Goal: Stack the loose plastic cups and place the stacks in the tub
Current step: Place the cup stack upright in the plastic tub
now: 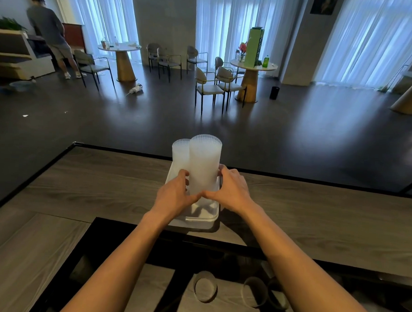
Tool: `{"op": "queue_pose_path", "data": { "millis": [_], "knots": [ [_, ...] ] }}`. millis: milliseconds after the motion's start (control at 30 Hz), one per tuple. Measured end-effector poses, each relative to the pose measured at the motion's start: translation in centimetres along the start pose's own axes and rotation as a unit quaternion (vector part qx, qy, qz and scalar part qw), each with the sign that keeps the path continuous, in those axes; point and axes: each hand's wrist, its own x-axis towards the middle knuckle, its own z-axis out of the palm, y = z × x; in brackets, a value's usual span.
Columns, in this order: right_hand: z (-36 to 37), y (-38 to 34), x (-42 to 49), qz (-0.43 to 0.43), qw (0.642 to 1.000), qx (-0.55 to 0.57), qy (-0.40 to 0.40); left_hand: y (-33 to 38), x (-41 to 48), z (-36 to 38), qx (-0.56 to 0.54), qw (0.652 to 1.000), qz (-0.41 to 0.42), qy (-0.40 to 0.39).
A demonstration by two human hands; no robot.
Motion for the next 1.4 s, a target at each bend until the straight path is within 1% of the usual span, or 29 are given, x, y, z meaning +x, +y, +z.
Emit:
{"op": "queue_pose_path", "data": {
  "millis": [200, 300, 400, 433, 533, 633, 767, 933, 1133, 1267, 1400],
  "knots": [
    [-0.4, -0.4, -0.9, -0.031, 0.999, -0.033, -0.007, -0.4, -1.0, -0.6, 0.020, 1.000, 0.018, 0.014],
    [-0.4, -0.8, -1.1, -0.046, 0.997, -0.064, -0.003, -0.8, -1.5, -1.0, 0.058, 0.996, 0.041, 0.053],
    [0.0, -1.3, -1.0, -0.039, 0.999, -0.033, -0.019, -1.7, -1.7, -1.4, 0.100, 0.990, 0.057, 0.082],
    [0.3, -1.4, -0.9, -0.035, 0.999, -0.018, -0.026, -2.1, -1.8, -1.6, 0.093, 0.991, 0.056, 0.076],
    [0.8, -2.0, -0.8, -0.028, 0.997, 0.046, -0.049, -2.4, -2.1, -1.8, 0.024, 0.999, 0.021, 0.036],
    [1.0, -2.2, -1.1, -0.028, 0.991, 0.107, -0.080, -2.4, -2.6, -2.0, -0.014, 0.999, 0.019, 0.039],
    [1.4, -2.2, -1.1, -0.042, 0.992, 0.100, -0.069, -2.6, -2.9, -1.8, -0.060, 0.996, 0.036, 0.062],
    [2.1, -2.6, -0.6, -0.041, 0.992, 0.114, -0.041, -3.0, -2.8, -1.5, -0.092, 0.994, 0.023, 0.062],
    [2.9, -2.7, -0.4, -0.043, 0.989, 0.135, -0.050, -3.3, -3.0, -1.5, -0.144, 0.987, 0.004, 0.075],
    [3.0, -2.4, -0.7, -0.053, 0.987, 0.136, -0.072, -3.4, -3.0, -1.5, -0.156, 0.985, -0.003, 0.070],
    [2.8, -2.2, -1.6, -0.063, 0.989, 0.134, -0.031, -3.2, -3.5, -1.5, -0.163, 0.984, -0.004, 0.066]
  ]
}}
